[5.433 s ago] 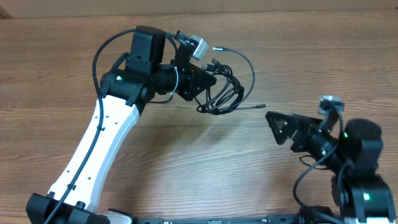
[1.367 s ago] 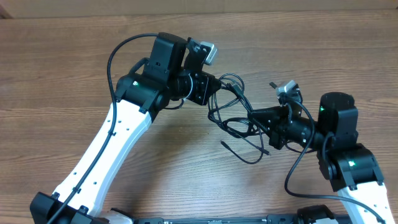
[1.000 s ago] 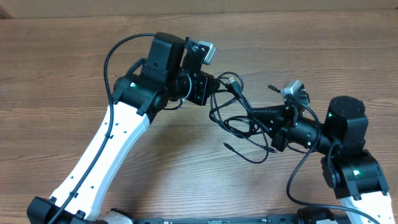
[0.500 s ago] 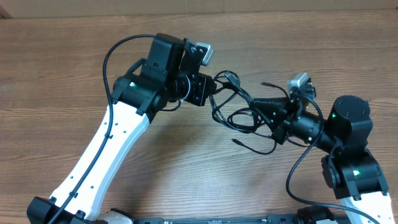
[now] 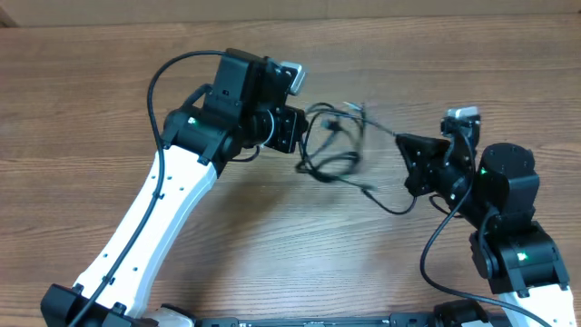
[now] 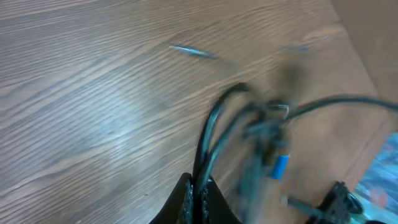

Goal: Untangle cables

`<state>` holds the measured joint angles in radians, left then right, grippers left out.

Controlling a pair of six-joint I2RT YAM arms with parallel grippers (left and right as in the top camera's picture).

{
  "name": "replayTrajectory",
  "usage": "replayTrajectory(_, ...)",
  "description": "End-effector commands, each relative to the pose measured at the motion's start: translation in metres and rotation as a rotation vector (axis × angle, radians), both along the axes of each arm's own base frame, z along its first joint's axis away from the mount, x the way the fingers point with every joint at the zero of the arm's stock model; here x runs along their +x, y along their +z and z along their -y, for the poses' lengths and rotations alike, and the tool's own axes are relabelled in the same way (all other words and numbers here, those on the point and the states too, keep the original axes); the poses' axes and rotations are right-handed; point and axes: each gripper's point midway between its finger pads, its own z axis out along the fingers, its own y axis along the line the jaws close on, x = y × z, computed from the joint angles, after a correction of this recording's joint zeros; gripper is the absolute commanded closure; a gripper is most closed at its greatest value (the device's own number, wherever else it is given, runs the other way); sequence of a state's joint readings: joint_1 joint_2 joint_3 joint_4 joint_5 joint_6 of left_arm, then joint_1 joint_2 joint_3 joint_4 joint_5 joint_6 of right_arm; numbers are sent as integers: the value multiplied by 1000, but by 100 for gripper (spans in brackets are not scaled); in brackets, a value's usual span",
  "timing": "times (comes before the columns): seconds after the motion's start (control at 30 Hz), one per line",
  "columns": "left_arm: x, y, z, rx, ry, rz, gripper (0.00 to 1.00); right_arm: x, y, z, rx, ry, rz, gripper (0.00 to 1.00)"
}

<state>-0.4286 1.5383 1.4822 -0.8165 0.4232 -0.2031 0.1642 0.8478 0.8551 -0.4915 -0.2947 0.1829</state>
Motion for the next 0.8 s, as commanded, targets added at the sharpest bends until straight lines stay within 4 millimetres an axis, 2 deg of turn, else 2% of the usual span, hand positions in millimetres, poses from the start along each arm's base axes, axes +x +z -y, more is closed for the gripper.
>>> replayTrajectory(0.0, 9, 3, -7, 29, 25, 36, 96, 7, 17, 24, -42, -133, 53, 96)
replayTrajectory(0.4, 9, 4, -6, 25, 22, 37, 96, 3, 5, 25, -58, -137, 2, 94)
replayTrajectory(0.43, 9, 4, -6, 25, 22, 37, 96, 2, 4, 25, -59, -137, -3, 91)
replayTrajectory(0.47, 9, 4, -6, 24, 22, 37, 96, 2, 3, 26, -60, -137, -7, 84)
replayTrajectory(0.5, 9, 4, -6, 23, 21, 36, 96, 1, 2, 26, -61, -137, -12, 56)
replayTrajectory(0.53, 9, 4, -5, 19, 18, 35, 96, 1, 0, 26, -62, -137, -17, 35)
replayTrajectory(0.6, 9, 5, -5, 19, 18, 35, 96, 0, -1, 26, -64, -137, -24, 9)
replayTrajectory(0.63, 9, 5, -5, 19, 18, 35, 96, -1, -2, 26, -65, -137, -28, 0)
replayTrajectory(0.77, 6, 6, -2, 0, 0, 28, 96, -3, -4, 21, -55, -110, -40, 0)
